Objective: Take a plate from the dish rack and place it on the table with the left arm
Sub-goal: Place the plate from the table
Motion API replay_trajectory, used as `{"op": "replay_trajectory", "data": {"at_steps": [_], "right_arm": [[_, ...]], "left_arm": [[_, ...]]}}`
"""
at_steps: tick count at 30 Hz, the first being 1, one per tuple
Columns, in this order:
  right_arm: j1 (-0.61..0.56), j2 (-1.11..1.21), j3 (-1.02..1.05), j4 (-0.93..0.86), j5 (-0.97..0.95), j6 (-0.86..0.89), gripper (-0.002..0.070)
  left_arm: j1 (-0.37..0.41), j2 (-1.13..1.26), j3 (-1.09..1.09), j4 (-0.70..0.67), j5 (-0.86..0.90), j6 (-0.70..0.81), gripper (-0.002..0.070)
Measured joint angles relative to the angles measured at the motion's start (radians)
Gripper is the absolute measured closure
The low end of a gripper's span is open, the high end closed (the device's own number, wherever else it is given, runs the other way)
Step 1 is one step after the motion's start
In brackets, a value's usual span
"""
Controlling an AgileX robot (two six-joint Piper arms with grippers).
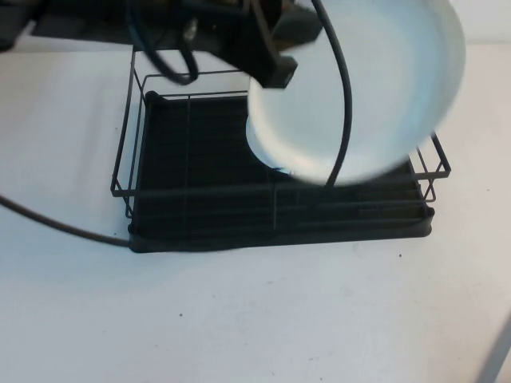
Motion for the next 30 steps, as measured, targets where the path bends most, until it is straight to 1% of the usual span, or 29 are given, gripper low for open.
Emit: {"op": "replay_trajectory", "data": {"at_steps": [2, 5, 7, 10, 12, 14, 17, 20, 24, 30], "right_arm": [[0.0, 0.0, 0.0, 0.0, 0.0, 0.0, 0.0696], [0.0, 0.0, 0.0, 0.0, 0.0, 0.0, 0.0696], [0.0, 0.0, 0.0, 0.0, 0.0, 0.0, 0.0696], [0.0, 0.0, 0.0, 0.0, 0.0, 0.0, 0.0696], [0.0, 0.0, 0.0, 0.0, 0.0, 0.0, 0.0696], [0.0, 0.0, 0.0, 0.0, 0.0, 0.0, 0.0696], [0.0, 0.0, 0.0, 0.0, 0.0, 0.0, 0.0696], [0.0, 0.0, 0.0, 0.0, 0.0, 0.0, 0.0696], [0.0, 0.0, 0.0, 0.0, 0.0, 0.0, 0.0696], [0.0, 0.0, 0.0, 0.0, 0.0, 0.0, 0.0696]], "left_arm": [[0.0, -0.026, -0.004, 0.056, 0.144, -0.151, 0.0601], [0.0, -0.034, 0.008, 0.136, 0.305, -0.344, 0.0601], [0.0, -0.034, 0.056, 0.176, 0.362, -0.417, 0.0601], [0.0, -0.041, 0.178, 0.192, 0.387, -0.463, 0.0602], [0.0, -0.054, 0.284, 0.187, 0.359, -0.473, 0.0602], [0.0, -0.068, 0.409, 0.157, 0.285, -0.473, 0.0602], [0.0, -0.076, 0.575, 0.075, 0.132, -0.466, 0.0602], [0.0, -0.076, 0.68, -0.013, -0.059, -0.459, 0.0602], [0.0, -0.052, 0.723, -0.074, -0.203, -0.457, 0.0602], [0.0, 0.021, 0.723, -0.119, -0.264, -0.389, 0.0596]]}}
